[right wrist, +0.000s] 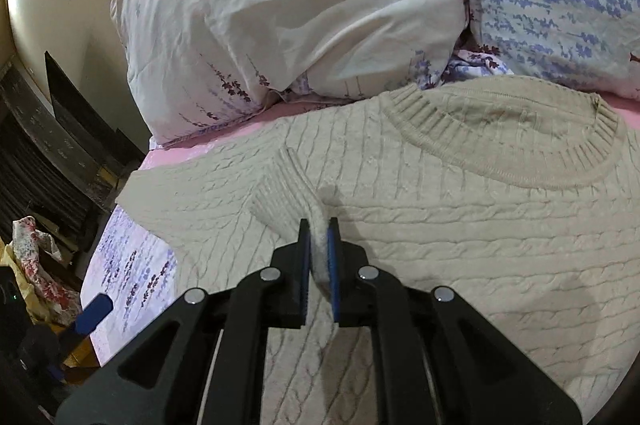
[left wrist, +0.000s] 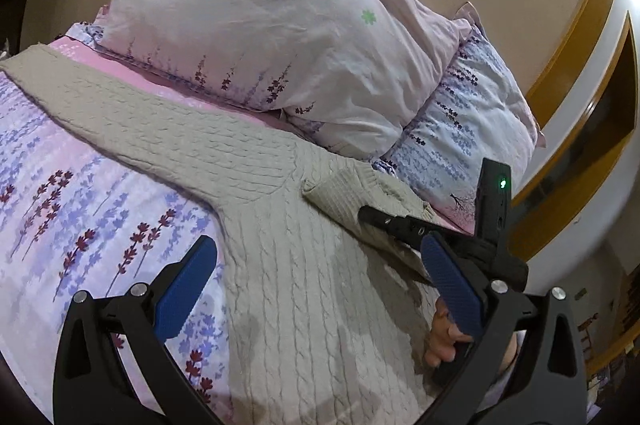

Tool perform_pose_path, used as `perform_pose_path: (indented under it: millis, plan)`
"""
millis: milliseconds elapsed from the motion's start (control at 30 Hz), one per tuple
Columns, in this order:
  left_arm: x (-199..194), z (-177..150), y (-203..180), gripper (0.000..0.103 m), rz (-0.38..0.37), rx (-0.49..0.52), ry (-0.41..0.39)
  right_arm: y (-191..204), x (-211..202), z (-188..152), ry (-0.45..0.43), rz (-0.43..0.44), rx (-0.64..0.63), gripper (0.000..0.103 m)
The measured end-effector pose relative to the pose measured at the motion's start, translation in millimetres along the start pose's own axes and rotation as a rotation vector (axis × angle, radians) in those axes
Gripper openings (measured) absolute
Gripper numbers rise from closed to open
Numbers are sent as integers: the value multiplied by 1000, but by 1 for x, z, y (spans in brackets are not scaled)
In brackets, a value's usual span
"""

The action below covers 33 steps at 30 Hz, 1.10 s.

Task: Fold small clothes
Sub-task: 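Fold the held sleeve across the sweater body with the right gripper, release, then move the left gripper to the other sweater sleeve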

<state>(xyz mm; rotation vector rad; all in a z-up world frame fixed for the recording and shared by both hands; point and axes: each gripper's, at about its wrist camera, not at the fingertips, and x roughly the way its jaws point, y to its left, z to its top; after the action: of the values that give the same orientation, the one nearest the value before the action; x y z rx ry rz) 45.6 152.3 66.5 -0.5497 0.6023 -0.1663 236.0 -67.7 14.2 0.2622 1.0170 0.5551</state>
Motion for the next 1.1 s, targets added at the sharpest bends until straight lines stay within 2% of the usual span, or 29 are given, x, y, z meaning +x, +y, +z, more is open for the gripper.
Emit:
perform_pose_path:
  millis: [33,133,200,267,300,367,400,467,500,533,633,733,867,900,933,967,1000,1100]
  plan:
    - [3,2,0,102,4,2,10,-2,4,-6,21,3,4,8]
    - [12,7,-3,102,12,14,41,8,12,-15,86,12,-56,17]
    - [17,9,-3,102,4,12,61,10,5,-16,106,57,-62,43]
    - [22,10,-3,102,-13,-2,84,3,-16,-16,76,71,-36,53]
    - [26,10,-2,102,-23,-11,101,-2,-26,-15,49,57,-32,53]
    - [33,11,-3,102,-25,-16,121,-26,-58,-7,-51,-58,-12,53]
    - [38,12,-4,102,-27,-16,135,-43,-72,-3,-91,-125,16,53]
    - [48,15,-7,96,-36,-8,162,-101,-108,9,-164,-304,142,53]
    - [55,19,-9,90,-43,-2,182,-118,-116,11,-174,-357,181,53]
    - [61,22,-12,87,-50,4,196,-153,-132,14,-178,-455,257,52]
    - [83,34,-18,81,-30,33,225,-212,-153,14,-156,-544,377,51]
    - [106,43,-20,75,-29,38,275,-241,-151,14,-107,-547,419,51]
    - [124,45,-21,71,-28,46,307,-257,-145,11,-75,-554,415,46]
    - [128,44,-21,67,-27,51,316,-257,-138,13,-66,-540,412,31]
    - [132,43,-21,63,-27,55,326,-257,-134,10,-62,-498,404,22]
    - [137,41,-21,61,-30,59,341,-255,-133,8,-74,-502,384,19]
    - [141,40,-22,58,-26,61,350,-252,-133,6,-92,-508,365,9]
    - [156,36,-25,55,0,76,370,-260,-139,6,-138,-499,417,8]
